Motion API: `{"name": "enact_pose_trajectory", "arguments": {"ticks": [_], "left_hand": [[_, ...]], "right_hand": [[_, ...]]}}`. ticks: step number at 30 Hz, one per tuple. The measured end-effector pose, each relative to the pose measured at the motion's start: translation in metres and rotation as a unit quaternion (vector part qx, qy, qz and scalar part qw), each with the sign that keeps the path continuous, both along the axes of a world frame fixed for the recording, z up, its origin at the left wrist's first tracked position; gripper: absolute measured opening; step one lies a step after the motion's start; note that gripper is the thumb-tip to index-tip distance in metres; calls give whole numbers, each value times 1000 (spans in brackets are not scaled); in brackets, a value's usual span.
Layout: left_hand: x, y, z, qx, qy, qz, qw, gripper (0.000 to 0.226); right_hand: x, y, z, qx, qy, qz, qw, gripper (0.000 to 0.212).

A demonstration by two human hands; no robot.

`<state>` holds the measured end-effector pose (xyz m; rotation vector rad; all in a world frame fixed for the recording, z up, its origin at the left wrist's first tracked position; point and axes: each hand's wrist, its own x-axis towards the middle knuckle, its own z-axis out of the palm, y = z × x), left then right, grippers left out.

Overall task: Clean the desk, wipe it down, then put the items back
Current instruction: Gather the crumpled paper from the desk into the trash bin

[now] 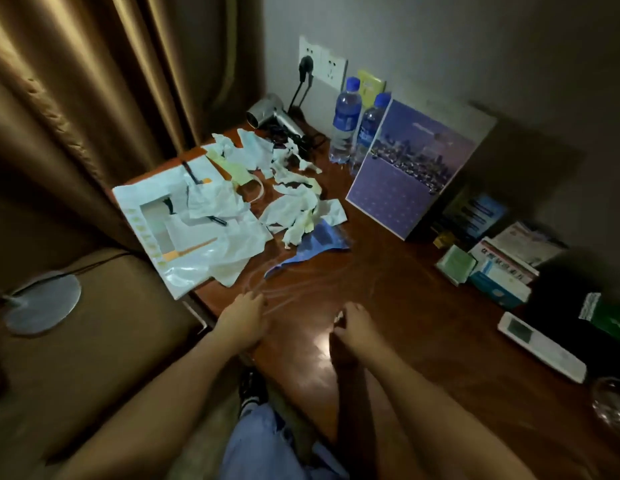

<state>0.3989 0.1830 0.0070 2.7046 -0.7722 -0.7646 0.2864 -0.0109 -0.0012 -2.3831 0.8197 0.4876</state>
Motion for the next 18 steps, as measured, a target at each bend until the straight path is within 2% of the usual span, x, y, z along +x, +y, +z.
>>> {"name": "enact_pose_trajectory", "arguments": {"ticks": [4, 7, 11, 15, 18], "left_hand": [[60, -5, -4, 0, -8, 7, 1000, 50], [96, -10, -2, -37, -8, 36, 999, 56], [126, -9, -5, -35, -7, 29, 999, 60], [140, -6, -13, -31, 16, 17, 999, 62], [149, -1, -17, -25, 13, 6, 1000, 71]], "right_hand": [[22, 20, -15, -23, 5, -123, 992, 25], [42, 32, -22, -20, -16, -177, 984, 17], [68, 41, -21, -12, -22, -182, 983, 16], [90, 48, -16, 38, -37, -197, 979, 15], [114, 48, -12, 50, -69, -184, 979, 15]]}}
